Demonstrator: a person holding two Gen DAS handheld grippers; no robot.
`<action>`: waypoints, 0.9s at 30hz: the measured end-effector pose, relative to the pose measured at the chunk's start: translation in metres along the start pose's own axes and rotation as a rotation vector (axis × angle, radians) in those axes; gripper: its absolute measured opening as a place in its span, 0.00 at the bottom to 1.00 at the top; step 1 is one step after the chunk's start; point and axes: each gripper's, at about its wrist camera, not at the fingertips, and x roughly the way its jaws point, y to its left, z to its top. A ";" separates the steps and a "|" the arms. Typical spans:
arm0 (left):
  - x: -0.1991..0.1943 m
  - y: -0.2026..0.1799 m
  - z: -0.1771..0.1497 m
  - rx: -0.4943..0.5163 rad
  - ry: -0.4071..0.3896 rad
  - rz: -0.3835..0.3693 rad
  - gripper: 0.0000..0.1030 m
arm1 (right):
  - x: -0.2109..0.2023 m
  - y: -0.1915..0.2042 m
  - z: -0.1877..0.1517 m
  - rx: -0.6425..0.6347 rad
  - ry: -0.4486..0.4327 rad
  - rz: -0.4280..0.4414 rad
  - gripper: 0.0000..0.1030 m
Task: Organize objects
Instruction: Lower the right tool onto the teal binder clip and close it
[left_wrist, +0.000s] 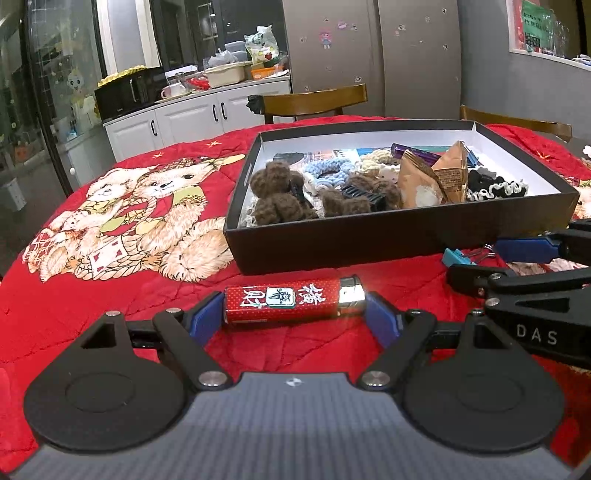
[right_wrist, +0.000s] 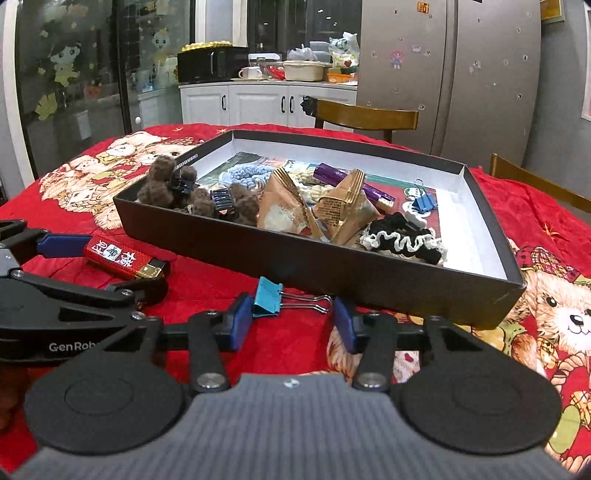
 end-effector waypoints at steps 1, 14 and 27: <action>0.000 0.000 0.000 0.000 0.000 0.000 0.83 | 0.000 0.000 0.000 0.000 -0.001 0.000 0.50; -0.001 0.000 0.000 -0.005 -0.002 -0.005 0.82 | -0.004 0.000 -0.003 0.008 -0.008 0.010 0.22; 0.000 0.003 0.000 -0.023 0.006 -0.009 0.82 | 0.007 -0.011 0.003 0.083 0.013 -0.028 0.69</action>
